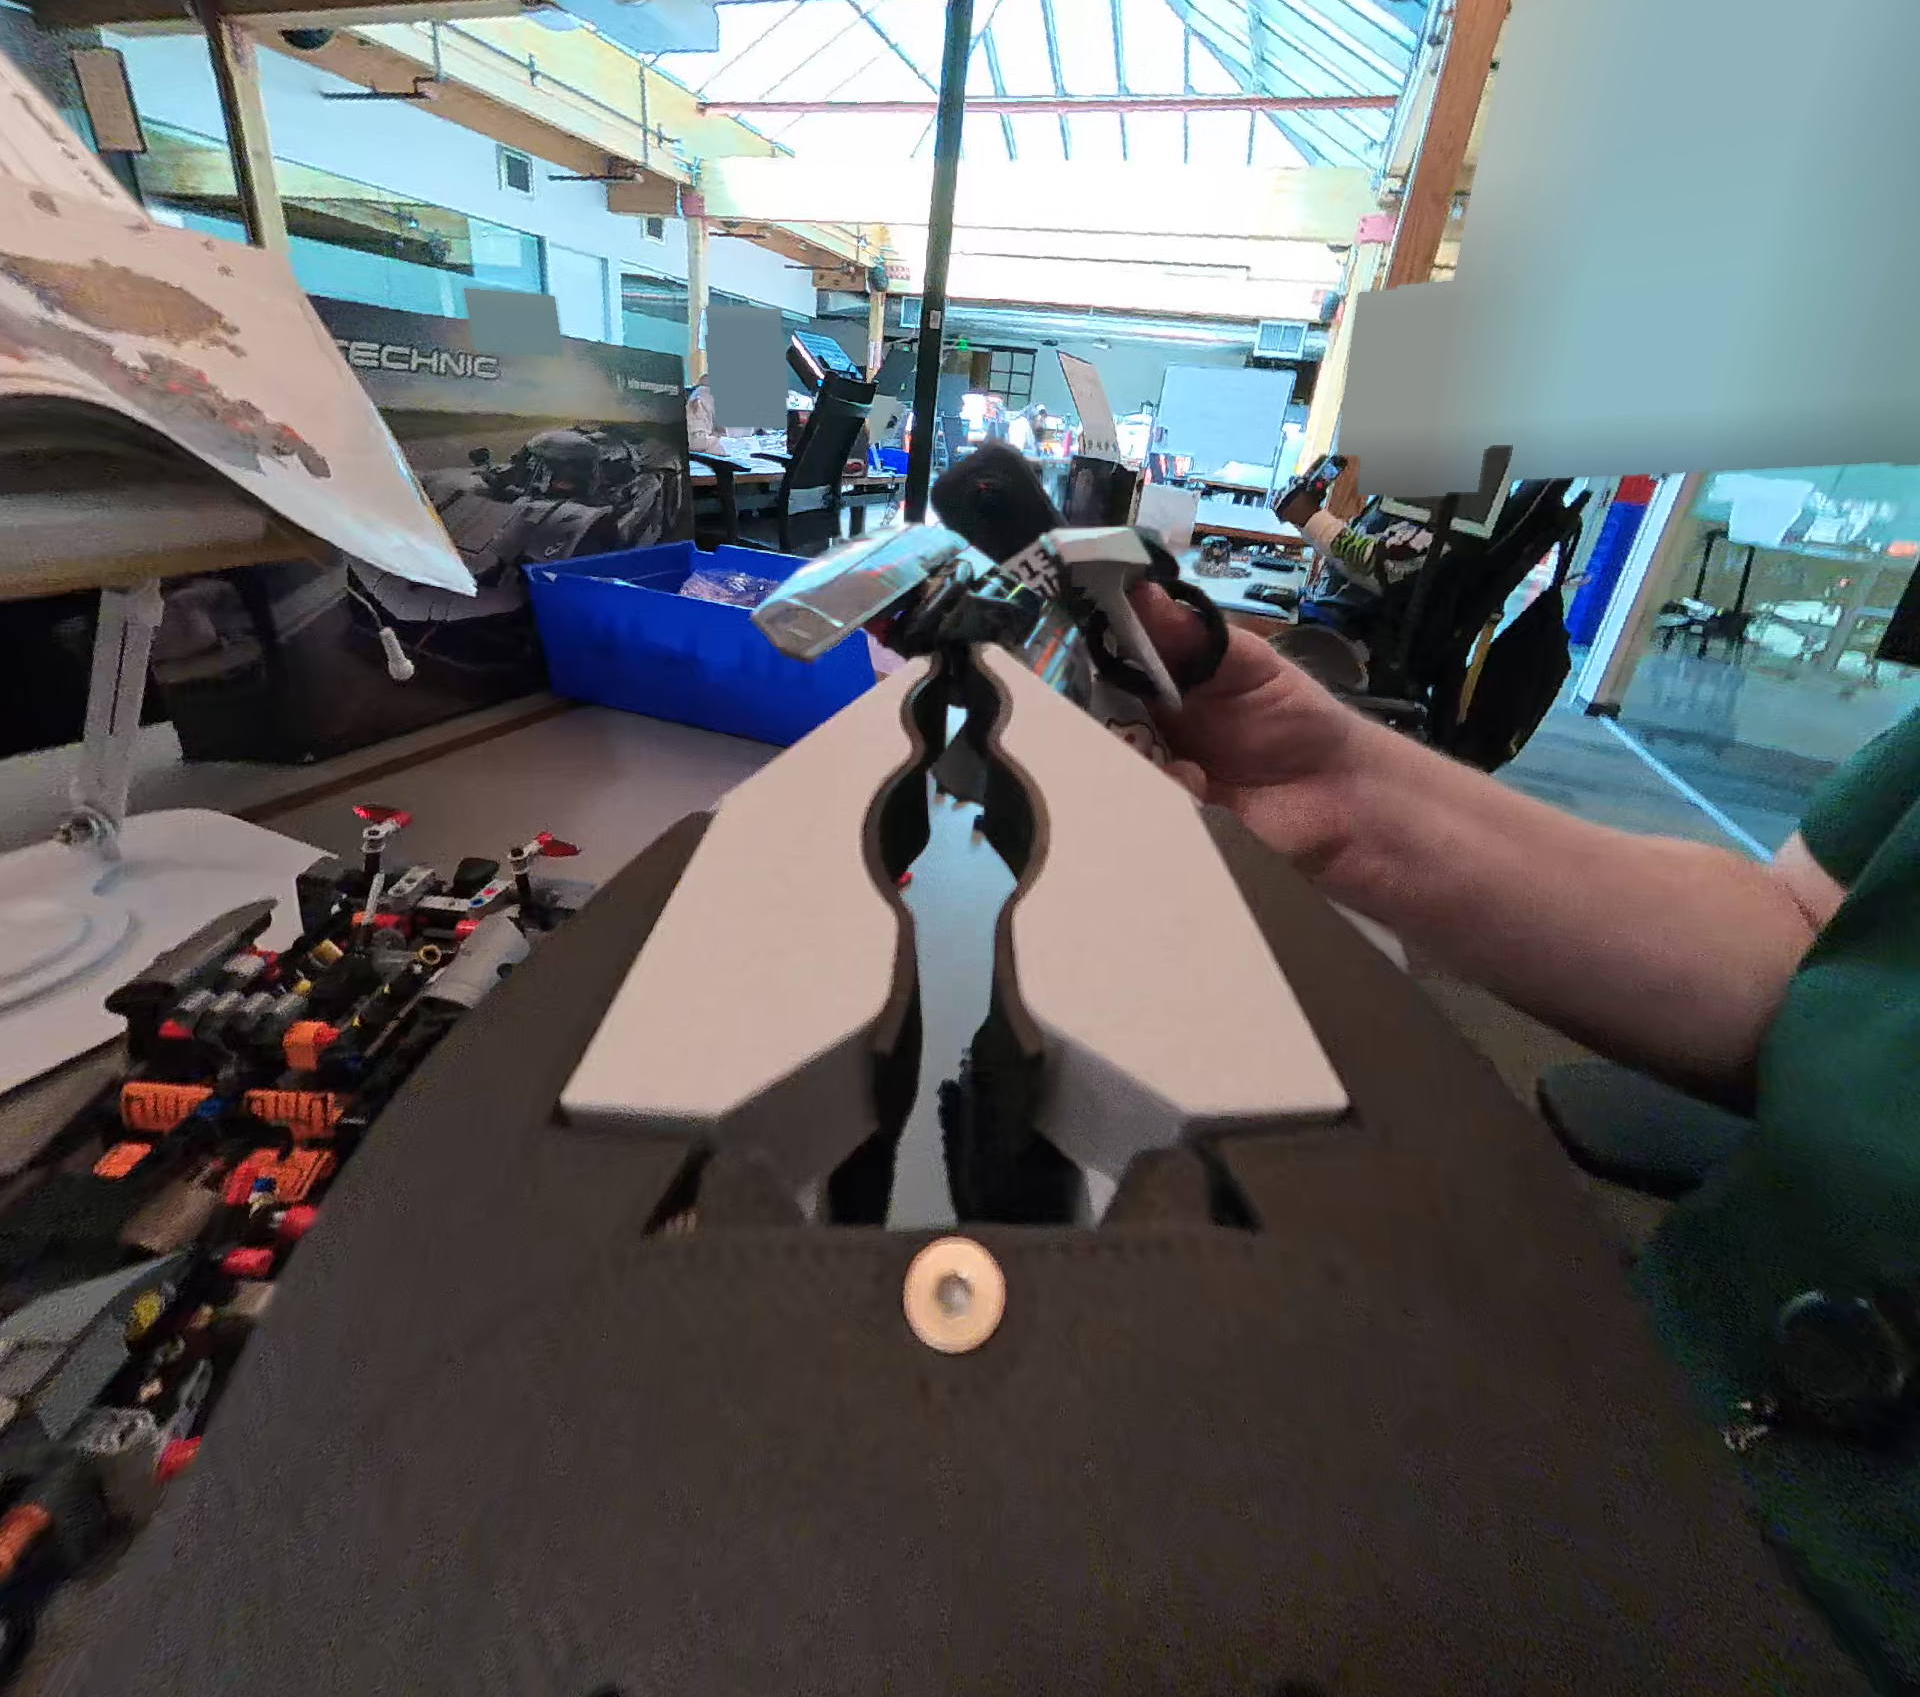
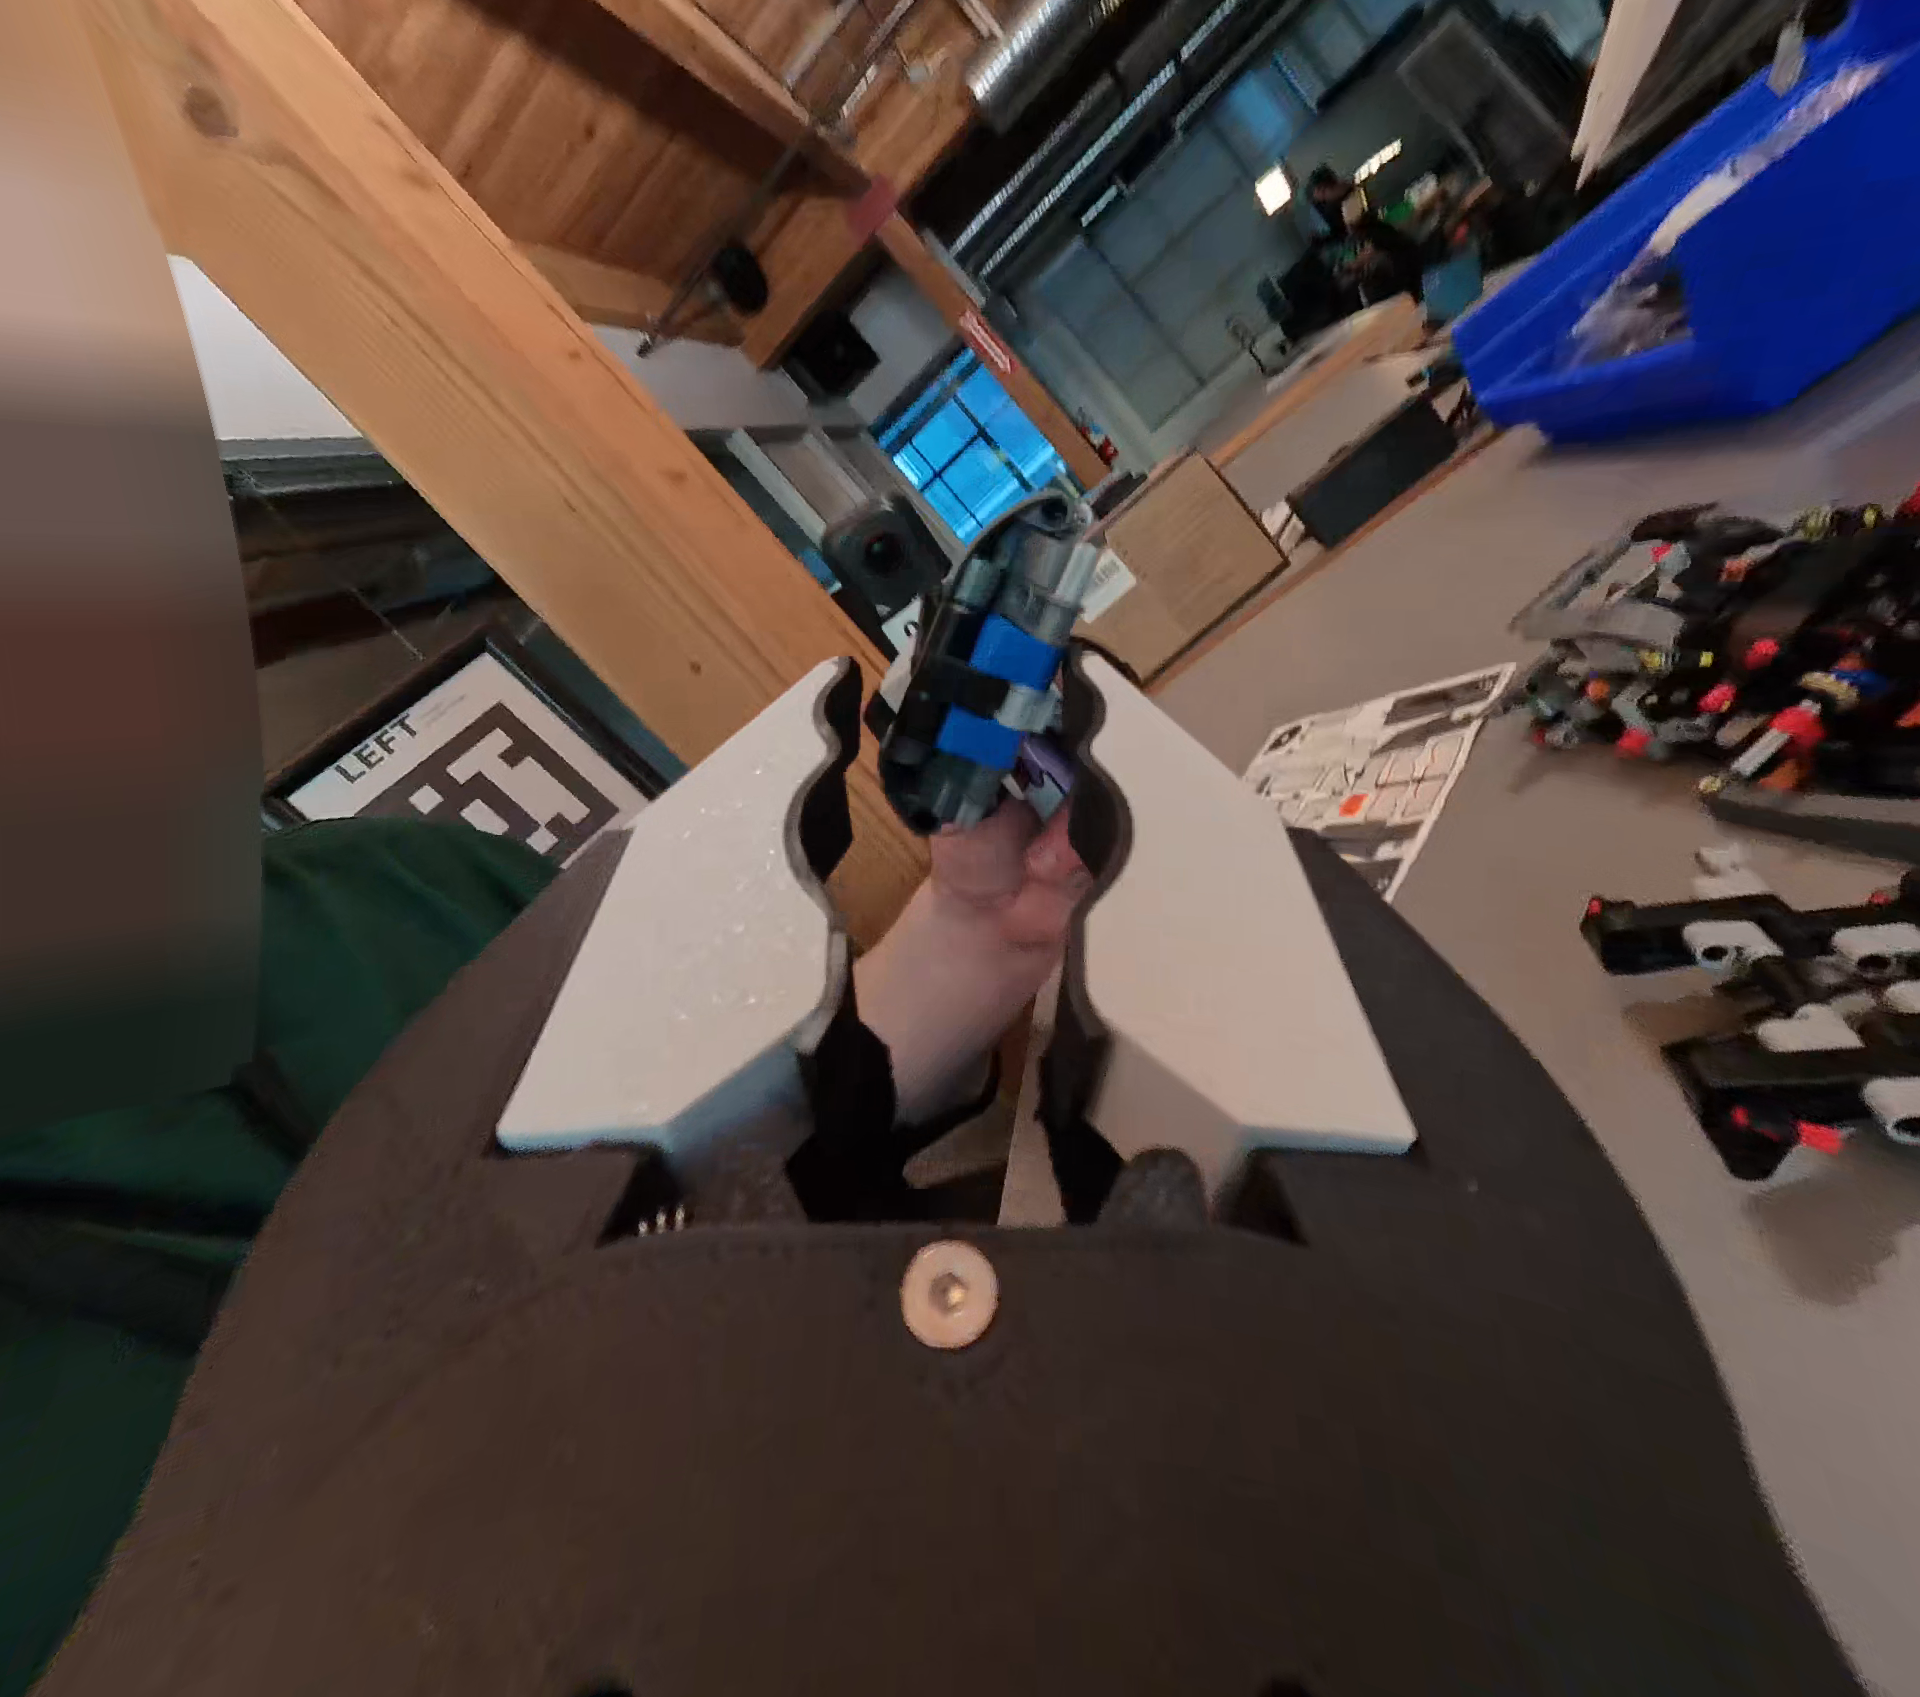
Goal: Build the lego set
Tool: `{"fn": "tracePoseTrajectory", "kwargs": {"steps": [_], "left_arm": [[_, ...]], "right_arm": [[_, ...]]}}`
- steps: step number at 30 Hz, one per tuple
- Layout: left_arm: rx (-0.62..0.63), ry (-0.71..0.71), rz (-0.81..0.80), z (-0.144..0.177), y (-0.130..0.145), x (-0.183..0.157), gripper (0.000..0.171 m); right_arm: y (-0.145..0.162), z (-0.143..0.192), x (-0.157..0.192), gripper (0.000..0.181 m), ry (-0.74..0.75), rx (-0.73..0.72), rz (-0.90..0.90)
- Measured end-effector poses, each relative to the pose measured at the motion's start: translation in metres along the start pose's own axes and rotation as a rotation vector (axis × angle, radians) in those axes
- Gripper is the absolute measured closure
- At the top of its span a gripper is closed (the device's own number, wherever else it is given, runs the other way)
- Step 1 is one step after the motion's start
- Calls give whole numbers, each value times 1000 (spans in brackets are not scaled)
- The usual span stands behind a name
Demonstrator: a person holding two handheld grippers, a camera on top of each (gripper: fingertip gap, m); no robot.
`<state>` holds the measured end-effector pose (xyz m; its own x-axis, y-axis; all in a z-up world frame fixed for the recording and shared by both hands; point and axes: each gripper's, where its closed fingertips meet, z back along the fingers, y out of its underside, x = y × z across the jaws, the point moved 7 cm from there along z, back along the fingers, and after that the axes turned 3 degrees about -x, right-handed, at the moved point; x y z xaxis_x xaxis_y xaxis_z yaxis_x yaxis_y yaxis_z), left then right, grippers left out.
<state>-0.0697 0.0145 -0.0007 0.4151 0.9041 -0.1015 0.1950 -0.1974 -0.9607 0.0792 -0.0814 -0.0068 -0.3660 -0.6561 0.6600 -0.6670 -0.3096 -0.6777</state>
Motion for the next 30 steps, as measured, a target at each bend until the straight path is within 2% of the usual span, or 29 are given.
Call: {"fn": "tracePoseTrajectory", "kwargs": {"steps": [6, 9, 12, 14, 17, 20, 23, 25, 30], "left_arm": [[50, 11, -93, -4, 4, -5, 171], [53, -2, -63, -4, 3, -2, 169], [42, 13, 27, -4, 3, 2, 141], [43, 16, 93, -6, 4, 5, 132], [75, -16, 150, -10, 9, 9, 137], [38, 12, 231, -12, 7, 9, 140], [81, -30, 234, -15, 9, 12, 153], [66, -16, 255, -16, 9, 12, 155], [75, -58, 233, -14, 9, 13, 157]], "right_arm": [[3, -6, -6, 155, 9, 20, -32], [3, -6, -9, 156, 34, 11, -20], [2, -6, -11, 156, 77, 0, 14], [1, -7, -10, 156, 106, -3, 55], [-2, -8, -4, 156, 148, -10, 153], [0, -12, -2, 156, 212, 52, 270], [-2, -12, -1, 156, 214, 41, 300], [-2, -11, 1, 156, 209, 41, 334], [1, -12, 1, 156, 314, 88, 459]]}}
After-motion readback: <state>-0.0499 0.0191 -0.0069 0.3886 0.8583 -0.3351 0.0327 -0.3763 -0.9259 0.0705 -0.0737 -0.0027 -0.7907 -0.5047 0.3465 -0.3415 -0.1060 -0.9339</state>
